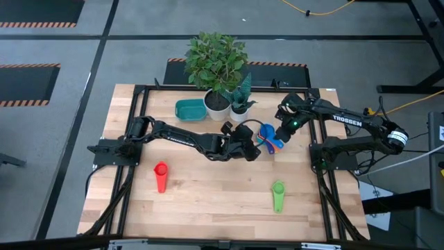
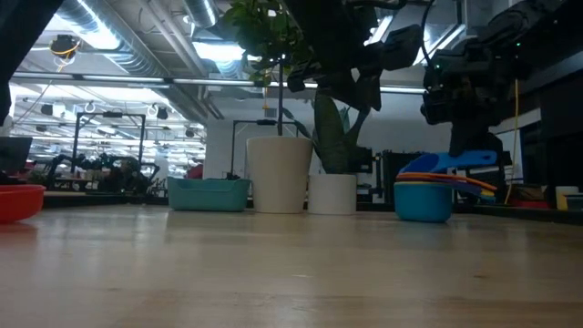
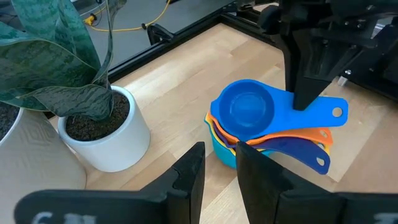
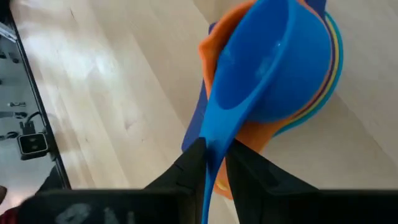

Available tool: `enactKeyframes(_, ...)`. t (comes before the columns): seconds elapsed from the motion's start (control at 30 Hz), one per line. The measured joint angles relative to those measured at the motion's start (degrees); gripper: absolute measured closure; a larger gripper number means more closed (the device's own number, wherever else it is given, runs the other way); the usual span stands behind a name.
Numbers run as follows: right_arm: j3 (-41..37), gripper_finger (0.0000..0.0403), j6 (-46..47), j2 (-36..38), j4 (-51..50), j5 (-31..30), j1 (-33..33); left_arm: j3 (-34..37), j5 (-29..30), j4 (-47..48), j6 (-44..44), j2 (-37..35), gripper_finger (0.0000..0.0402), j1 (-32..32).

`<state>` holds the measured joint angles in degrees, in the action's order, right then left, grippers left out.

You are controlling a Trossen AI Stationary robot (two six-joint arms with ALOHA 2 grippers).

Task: Nest measuring cups in basket
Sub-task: Stack the light blue measuring cup on top of the orange measuring cup, then stack the red measuring cup on top of the light blue measuring cup

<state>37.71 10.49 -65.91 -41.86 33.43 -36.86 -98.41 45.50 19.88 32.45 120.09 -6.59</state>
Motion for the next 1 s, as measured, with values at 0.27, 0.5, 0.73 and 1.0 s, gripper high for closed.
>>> enactKeyframes(0.27,0.00,0.0338,5.60,0.00,-0.51,-3.22,0.00,0.00,0.00,0.00,0.00,0.00,0.0318,0.00)
enactKeyframes(0.5,0.62,0.0338,5.64,0.09,-0.91,-4.01,0.00,0.00,0.00,0.02,0.00,0.00,0.0319,0.00)
enactKeyframes(0.73,5.54,0.0338,3.81,0.09,-0.65,-13.40,0.02,0.00,-0.03,0.11,0.00,0.00,0.0319,0.00)
enactKeyframes(1.0,5.56,0.0338,1.22,0.09,-0.06,-21.31,0.02,0.00,-1.70,0.20,-0.04,0.00,0.0318,0.03)
